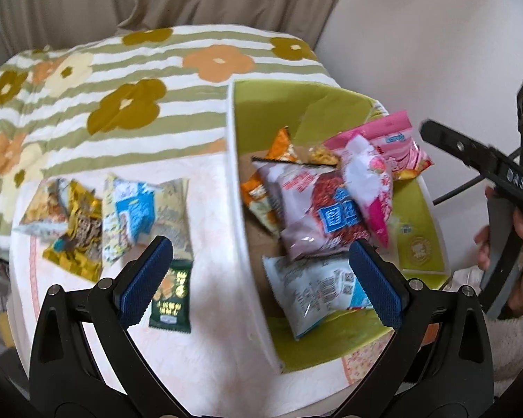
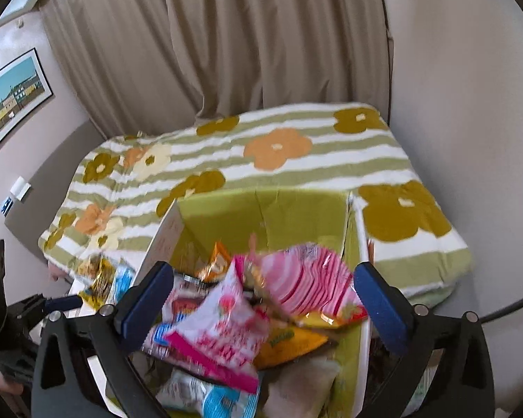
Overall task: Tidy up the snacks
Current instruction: 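Move both tools back over the snacks on the table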
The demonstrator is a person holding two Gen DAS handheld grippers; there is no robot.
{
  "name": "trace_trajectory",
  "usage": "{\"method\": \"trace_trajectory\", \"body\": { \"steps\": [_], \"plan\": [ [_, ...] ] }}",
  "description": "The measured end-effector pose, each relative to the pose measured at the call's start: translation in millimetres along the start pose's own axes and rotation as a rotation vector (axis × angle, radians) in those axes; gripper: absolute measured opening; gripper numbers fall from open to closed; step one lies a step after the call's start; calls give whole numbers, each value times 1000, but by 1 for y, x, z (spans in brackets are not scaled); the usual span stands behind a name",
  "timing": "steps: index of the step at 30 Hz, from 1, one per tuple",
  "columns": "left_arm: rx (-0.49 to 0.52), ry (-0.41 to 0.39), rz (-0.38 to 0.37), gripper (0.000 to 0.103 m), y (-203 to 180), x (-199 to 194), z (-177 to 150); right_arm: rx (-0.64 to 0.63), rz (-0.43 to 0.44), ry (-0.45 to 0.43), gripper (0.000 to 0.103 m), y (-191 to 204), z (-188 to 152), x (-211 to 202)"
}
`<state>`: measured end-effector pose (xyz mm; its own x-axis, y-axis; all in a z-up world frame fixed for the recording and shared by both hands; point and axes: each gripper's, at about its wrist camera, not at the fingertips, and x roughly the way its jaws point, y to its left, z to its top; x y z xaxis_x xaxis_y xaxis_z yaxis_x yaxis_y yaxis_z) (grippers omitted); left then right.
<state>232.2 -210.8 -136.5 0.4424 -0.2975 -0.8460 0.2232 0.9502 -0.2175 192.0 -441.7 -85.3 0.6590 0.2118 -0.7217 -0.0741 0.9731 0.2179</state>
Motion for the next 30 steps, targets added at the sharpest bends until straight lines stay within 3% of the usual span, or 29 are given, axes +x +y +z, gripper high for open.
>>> {"method": "trace_trajectory", "body": {
  "steps": [10, 19, 25, 30],
  "plan": [
    [-115, -41, 95, 101, 44, -40, -32, -66, 50, -17, 103, 36, -7, -19],
    [-202, -114, 141, 101, 126, -90, -52, -96, 122, -36, 103, 105, -4, -22],
    [-190, -128, 118, 101, 185, -108, -46, -65, 123, -31, 103, 163, -9, -6],
    [-173, -110, 78, 101, 239, -111, -30, 0, 135, 38, 103, 213, -15, 24]
  ]
}}
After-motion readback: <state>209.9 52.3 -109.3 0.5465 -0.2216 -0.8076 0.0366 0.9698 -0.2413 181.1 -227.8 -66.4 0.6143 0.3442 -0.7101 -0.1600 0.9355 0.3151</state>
